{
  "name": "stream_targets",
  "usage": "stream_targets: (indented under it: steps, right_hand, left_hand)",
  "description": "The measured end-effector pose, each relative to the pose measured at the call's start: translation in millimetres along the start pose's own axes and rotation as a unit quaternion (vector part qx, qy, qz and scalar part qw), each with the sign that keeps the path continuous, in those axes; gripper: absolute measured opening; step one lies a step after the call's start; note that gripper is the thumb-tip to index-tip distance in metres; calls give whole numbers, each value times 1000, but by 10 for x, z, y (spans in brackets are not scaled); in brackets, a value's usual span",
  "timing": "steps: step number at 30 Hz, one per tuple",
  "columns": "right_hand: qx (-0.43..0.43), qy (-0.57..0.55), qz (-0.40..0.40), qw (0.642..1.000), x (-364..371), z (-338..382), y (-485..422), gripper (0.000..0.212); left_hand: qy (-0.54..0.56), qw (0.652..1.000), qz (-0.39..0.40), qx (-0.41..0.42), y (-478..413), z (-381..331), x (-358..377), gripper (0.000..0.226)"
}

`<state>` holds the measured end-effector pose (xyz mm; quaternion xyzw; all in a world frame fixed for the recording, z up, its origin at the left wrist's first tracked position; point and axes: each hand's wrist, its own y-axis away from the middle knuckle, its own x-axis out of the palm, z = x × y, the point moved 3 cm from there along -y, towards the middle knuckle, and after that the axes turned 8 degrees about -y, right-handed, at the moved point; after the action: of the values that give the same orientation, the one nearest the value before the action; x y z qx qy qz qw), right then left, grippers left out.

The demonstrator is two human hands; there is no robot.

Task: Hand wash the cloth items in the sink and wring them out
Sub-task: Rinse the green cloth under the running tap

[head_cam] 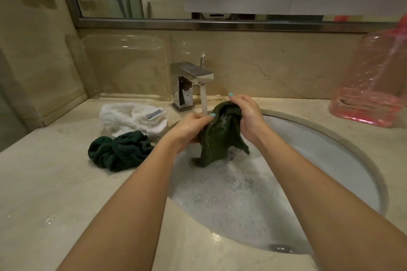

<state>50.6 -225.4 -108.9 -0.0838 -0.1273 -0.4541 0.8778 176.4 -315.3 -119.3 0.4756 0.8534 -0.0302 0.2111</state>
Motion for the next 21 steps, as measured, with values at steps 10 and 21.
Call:
stream_targets:
  steps: [10, 21]
  right_hand:
    - [72, 290, 173, 938, -34, -185, 2, 20]
    - [-2, 102, 79, 992, 39, 25, 4, 23]
  left_hand:
    - [88, 991, -78, 58, -21, 19, -129, 45]
    - [-184, 983, 4, 17, -31, 112, -162, 54]
